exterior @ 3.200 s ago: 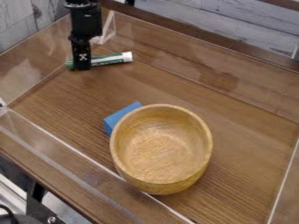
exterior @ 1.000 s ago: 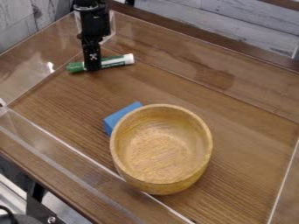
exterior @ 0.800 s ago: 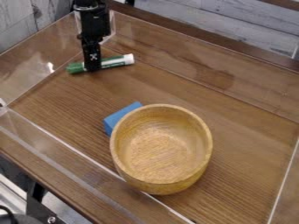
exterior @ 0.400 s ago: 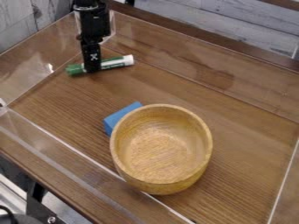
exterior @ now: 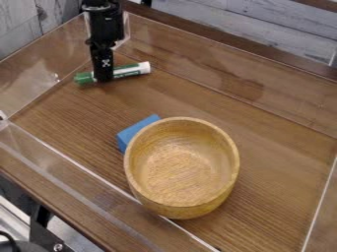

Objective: Put the green marker in the brown bowl

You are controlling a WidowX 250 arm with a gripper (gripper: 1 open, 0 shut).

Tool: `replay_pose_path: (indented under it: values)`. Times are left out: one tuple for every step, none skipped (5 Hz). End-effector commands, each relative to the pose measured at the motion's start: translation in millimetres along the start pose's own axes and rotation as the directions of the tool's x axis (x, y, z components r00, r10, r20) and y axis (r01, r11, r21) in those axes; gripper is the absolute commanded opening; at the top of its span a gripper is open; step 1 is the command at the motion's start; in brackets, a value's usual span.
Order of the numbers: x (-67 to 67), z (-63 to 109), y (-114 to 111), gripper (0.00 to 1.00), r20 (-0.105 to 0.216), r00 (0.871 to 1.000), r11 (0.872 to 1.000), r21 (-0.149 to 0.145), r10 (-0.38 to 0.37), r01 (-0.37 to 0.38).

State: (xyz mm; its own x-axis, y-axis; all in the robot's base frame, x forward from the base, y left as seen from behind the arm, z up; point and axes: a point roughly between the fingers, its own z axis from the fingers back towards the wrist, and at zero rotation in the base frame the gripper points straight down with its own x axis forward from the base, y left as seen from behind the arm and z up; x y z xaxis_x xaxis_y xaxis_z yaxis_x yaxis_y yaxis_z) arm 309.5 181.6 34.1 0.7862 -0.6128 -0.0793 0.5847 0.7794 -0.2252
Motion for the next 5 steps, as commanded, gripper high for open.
replay_pose_path:
  values:
    - [3.1,46.8,1.7,0.00,0.048,0.999,0.993,0.116,0.002,-0.008]
    - [2.8,50.8,-0.1,0.00,0.049,0.999,0.993,0.117,0.011,-0.016]
    - [2.6,58.5,-3.4,0.00,0.053,0.998,0.992,0.125,0.016,-0.023]
    - [2.3,66.3,-6.7,0.00,0.058,0.998,0.991,0.133,0.022,-0.030]
    - [1.7,74.3,-15.3,0.00,0.062,0.998,0.989,0.146,0.025,-0.034]
